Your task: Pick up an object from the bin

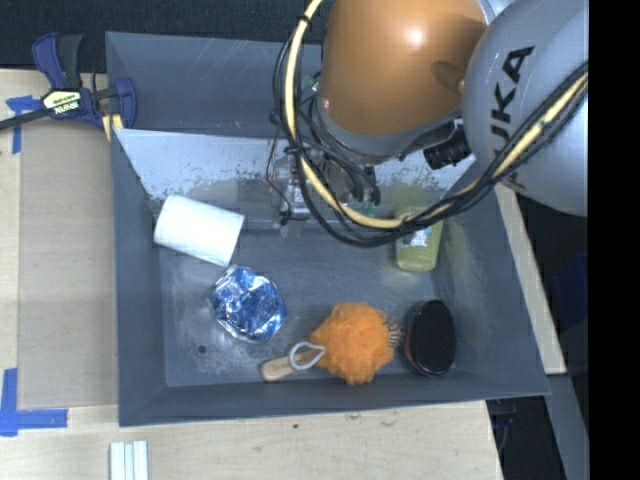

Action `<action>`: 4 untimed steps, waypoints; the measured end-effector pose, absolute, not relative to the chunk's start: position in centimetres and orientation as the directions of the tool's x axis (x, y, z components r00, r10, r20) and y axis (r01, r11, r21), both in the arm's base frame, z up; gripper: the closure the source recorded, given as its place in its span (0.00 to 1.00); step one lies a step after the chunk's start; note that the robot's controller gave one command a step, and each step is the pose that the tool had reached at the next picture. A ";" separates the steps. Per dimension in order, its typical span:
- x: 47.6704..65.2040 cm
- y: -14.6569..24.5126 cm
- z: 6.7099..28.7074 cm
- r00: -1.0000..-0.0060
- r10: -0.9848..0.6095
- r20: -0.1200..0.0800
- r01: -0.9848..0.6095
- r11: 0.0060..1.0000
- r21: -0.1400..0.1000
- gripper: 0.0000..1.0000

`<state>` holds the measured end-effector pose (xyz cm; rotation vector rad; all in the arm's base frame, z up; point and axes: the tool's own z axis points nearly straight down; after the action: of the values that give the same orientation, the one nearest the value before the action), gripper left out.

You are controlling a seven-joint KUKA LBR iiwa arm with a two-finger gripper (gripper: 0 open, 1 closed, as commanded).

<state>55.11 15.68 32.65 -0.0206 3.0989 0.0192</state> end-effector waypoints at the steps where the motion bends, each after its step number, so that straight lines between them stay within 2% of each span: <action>1: 55.7 18.4 22.6 -0.988 0.148 -0.036 0.147 0.989 0.017 1.00; 2: 55.8 20.8 7.5 -0.971 0.238 -0.040 0.236 0.971 0.032 1.00; 3: 58.8 22.4 17.7 -0.973 0.224 -0.051 0.222 0.974 0.039 1.00; 4: 57.0 18.9 20.5 -0.947 0.317 -0.051 0.315 0.948 0.045 1.00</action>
Offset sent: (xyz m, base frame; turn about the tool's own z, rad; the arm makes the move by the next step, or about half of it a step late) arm 0.0062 0.0269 -0.0962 0.1636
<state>56.95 18.88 20.49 0.4935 3.0441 0.0567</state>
